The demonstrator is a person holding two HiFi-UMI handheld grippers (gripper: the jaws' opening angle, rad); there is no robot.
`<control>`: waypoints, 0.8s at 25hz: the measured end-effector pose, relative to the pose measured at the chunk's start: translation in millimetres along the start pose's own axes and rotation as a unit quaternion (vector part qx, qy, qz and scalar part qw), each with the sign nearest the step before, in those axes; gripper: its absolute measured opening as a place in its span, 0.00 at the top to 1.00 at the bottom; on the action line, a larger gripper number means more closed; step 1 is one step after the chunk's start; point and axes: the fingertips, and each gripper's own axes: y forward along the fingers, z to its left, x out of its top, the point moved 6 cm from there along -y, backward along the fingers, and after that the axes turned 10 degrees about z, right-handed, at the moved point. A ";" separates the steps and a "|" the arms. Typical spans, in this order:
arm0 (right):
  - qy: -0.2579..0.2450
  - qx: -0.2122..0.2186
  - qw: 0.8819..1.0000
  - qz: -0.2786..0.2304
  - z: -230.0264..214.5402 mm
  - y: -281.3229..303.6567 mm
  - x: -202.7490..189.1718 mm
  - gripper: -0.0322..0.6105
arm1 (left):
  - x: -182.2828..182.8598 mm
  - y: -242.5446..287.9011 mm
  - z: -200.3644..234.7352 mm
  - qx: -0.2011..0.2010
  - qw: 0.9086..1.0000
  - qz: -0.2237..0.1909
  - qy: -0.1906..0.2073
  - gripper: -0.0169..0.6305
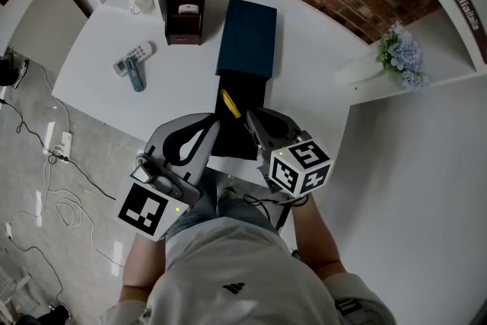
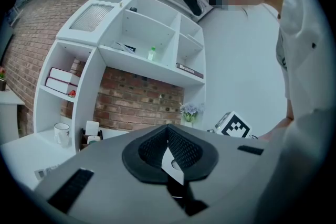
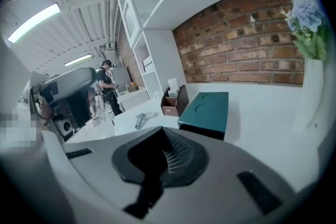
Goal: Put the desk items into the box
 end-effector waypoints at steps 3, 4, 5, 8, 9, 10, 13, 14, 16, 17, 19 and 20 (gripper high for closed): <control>0.001 0.003 0.999 -0.033 6.8 -17.7 6.7 0.94 | 4.7 5.0 -8.3 -0.012 1.000 -0.017 0.007 0.96; 0.000 0.004 0.999 -0.044 9.3 -23.6 8.8 0.94 | 6.5 6.8 -10.7 -0.015 1.000 -0.024 0.010 0.96; -0.001 0.004 0.999 -0.054 12.1 -29.4 10.7 0.94 | 6.9 8.4 -13.4 -0.020 1.000 -0.021 0.010 0.96; -0.008 0.008 0.997 -0.082 21.5 -46.0 15.3 0.94 | 7.3 13.1 -21.6 -0.032 0.999 -0.007 0.013 0.96; -0.011 0.009 0.996 -0.092 24.2 -51.4 16.9 0.94 | 8.5 15.0 -24.4 -0.036 0.999 -0.010 0.015 0.96; -0.014 0.010 0.995 -0.102 26.8 -56.9 18.8 0.94 | 10.2 16.9 -27.5 -0.040 0.999 -0.014 0.017 0.96; -0.026 0.013 0.991 -0.129 34.6 -72.1 24.6 0.94 | 17.0 22.0 -36.2 -0.053 0.998 -0.026 0.023 0.96; -0.029 0.014 0.990 -0.136 37.1 -76.4 25.8 0.94 | 17.0 22.9 -38.3 -0.056 0.998 -0.028 0.025 0.96; -0.035 0.013 0.988 -0.147 41.1 -84.1 27.2 0.94 | 15.1 24.5 -42.4 -0.060 0.998 -0.019 0.028 0.96; -0.038 0.012 0.988 -0.151 42.4 -87.5 27.5 0.94 | 14.9 25.5 -44.6 -0.062 0.998 -0.016 0.028 0.96; -0.043 0.010 0.987 -0.157 43.7 -93.6 27.5 0.94 | 16.0 27.3 -49.1 -0.065 0.997 -0.014 0.030 0.96; -0.043 0.009 0.986 -0.160 43.9 -96.4 27.3 0.94 | 16.7 28.0 -51.5 -0.067 0.997 -0.013 0.032 0.96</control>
